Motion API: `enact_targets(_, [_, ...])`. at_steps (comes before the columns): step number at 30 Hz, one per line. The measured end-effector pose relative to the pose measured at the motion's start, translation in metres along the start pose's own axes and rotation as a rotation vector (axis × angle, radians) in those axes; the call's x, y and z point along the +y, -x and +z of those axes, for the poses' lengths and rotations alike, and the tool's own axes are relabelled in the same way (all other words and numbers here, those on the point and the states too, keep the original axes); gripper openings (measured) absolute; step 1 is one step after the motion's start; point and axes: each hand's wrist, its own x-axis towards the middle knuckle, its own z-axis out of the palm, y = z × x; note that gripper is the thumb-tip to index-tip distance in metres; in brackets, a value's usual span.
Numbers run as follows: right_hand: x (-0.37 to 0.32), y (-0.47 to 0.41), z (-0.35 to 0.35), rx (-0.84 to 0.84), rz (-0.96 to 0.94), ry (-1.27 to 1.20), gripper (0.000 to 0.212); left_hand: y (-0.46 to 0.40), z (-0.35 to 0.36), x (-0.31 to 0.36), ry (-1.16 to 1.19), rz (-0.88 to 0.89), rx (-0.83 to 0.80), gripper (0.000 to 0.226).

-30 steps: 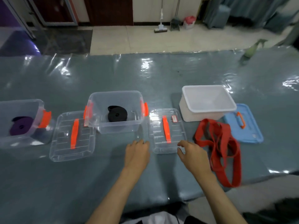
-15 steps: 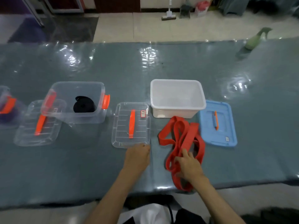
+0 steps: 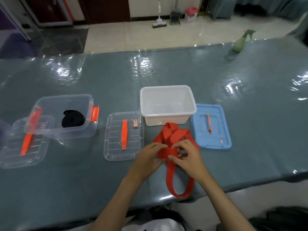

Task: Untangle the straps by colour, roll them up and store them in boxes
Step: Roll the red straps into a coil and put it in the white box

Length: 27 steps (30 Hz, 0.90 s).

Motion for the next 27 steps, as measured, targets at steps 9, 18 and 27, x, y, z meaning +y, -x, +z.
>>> enact_targets(9, [-0.063,-0.036,-0.015,0.146,0.079,-0.291,0.035,-0.053,-0.047,0.028,0.197,0.058,0.387,0.047])
enact_targets(18, [-0.086,-0.056,-0.022,0.323,0.086,-0.433,0.012,-0.071,-0.044,0.047,0.237,0.249,0.307,0.053])
enact_targets(27, [-0.082,-0.079,-0.067,0.174,0.188,-0.573,0.015,-0.104,-0.036,0.064,0.211,0.212,0.303,0.053])
